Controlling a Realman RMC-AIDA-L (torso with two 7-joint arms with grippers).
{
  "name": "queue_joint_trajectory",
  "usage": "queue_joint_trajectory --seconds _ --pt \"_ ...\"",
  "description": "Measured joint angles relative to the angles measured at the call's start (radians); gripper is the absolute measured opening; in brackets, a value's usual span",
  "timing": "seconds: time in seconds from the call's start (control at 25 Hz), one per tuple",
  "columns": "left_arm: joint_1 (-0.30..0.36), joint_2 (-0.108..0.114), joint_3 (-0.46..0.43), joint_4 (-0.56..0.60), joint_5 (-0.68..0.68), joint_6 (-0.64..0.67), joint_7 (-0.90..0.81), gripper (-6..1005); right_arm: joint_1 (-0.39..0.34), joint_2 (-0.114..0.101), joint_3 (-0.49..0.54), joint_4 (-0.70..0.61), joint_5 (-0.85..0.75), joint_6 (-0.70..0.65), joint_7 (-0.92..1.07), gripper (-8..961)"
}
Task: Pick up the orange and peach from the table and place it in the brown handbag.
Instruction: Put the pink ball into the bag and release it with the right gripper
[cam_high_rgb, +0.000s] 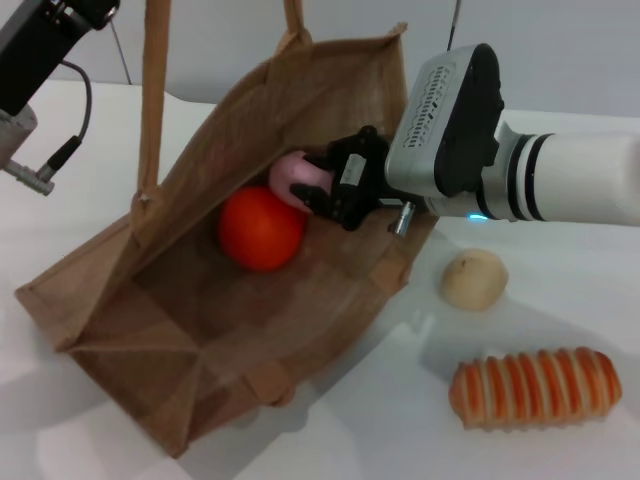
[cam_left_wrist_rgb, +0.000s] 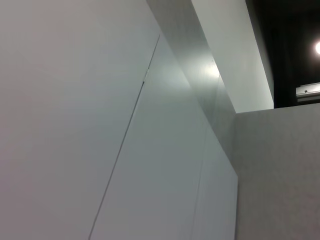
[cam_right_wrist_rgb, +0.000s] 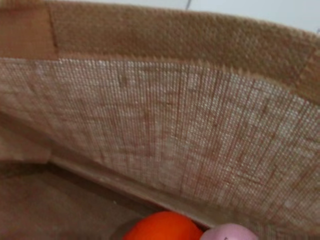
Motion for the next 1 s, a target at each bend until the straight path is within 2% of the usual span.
queue_joint_trajectory --seconds 0.36,0.6,0.8,0.92,1.0 --pt "0.008 0.000 -0.010 0.001 -0.003 0.003 -0.001 142 0.001 0.000 0.001 0.010 0.001 0.008 0.002 324" --pt "0.014 0.001 -0.012 0.005 -0.004 0.008 0.002 150 0.001 0.000 0.002 0.014 0.013 0.008 0.006 370" --pt "0.034 0.002 -0.014 0.006 -0.029 0.017 0.008 158 -0.003 -0.006 0.007 0.015 0.064 -0.046 0.006 612" --pt "0.053 0.005 -0.017 0.007 -0.050 0.030 0.010 162 -0.013 -0.008 0.036 0.015 0.067 -0.116 0.007 810" --pt "0.062 0.007 -0.021 0.007 -0.055 0.042 0.010 165 -0.028 -0.011 0.069 0.015 0.067 -0.171 0.007 829"
